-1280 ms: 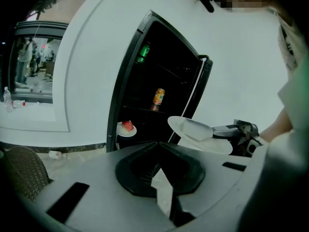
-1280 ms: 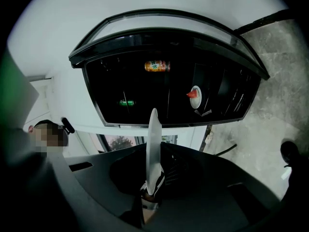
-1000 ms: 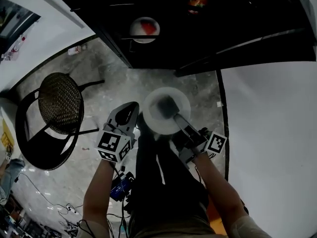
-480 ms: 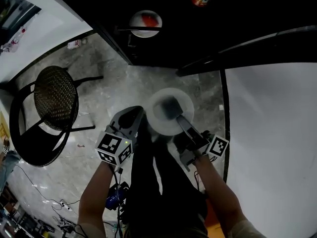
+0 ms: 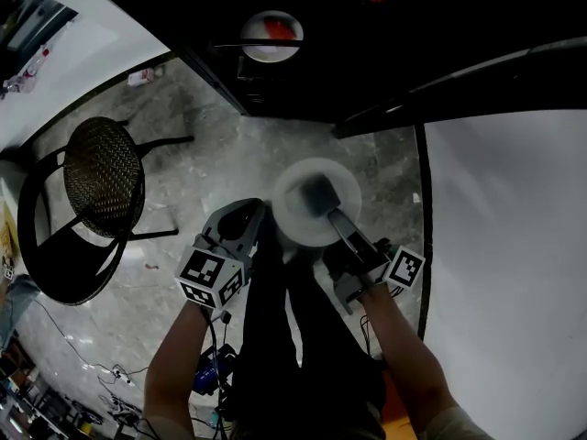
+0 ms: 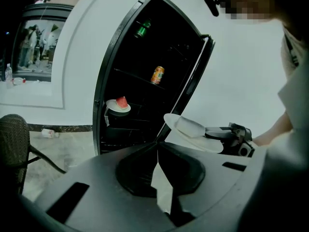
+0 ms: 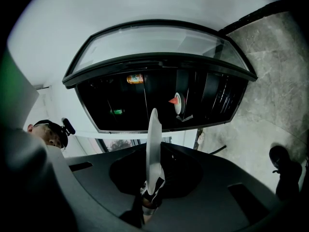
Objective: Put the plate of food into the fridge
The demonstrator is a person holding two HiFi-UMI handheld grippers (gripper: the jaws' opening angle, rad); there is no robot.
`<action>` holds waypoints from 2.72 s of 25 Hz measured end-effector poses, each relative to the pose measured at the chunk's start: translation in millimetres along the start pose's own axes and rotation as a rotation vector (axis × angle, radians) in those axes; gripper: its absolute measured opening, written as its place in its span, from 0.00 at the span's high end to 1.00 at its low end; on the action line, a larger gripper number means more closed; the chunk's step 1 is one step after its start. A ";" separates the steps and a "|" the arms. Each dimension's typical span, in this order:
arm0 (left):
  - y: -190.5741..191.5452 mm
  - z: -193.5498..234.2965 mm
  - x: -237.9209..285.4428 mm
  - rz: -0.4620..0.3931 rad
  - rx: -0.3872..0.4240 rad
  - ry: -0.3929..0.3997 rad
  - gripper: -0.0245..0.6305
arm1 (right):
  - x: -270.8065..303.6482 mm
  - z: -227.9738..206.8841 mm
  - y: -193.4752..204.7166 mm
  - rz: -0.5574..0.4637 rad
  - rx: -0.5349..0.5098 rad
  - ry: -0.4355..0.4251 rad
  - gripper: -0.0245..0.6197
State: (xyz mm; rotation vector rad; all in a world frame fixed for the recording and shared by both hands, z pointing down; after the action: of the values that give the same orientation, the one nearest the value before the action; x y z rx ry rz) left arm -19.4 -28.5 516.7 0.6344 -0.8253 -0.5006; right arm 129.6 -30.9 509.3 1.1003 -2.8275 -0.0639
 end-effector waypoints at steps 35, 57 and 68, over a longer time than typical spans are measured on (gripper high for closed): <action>47.4 34.9 31.3 0.023 -0.032 -0.026 0.95 | 25.7 -94.5 -33.3 -0.060 -0.018 0.054 0.90; 46.2 78.0 56.9 0.047 -0.006 -0.018 0.94 | 81.9 -147.4 -52.9 -0.069 -0.036 0.045 0.90; 62.7 82.6 65.8 0.074 -0.017 -0.016 0.94 | 81.9 -178.6 -60.7 -0.078 -0.023 0.074 0.90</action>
State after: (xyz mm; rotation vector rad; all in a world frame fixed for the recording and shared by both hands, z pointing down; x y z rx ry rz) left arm -36.5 -51.8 636.1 0.5827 -0.8554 -0.4460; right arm 130.9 -131.1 688.9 1.1830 -2.7114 -0.0607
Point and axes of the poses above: the fingertips, and each gripper's own axes: x forward along the fingers, z to its left, y out of its underside, the point moved 1 cm from there along -x, backward along the fingers, and after that the axes turned 7 degrees about -x, right-handed, at the moved point
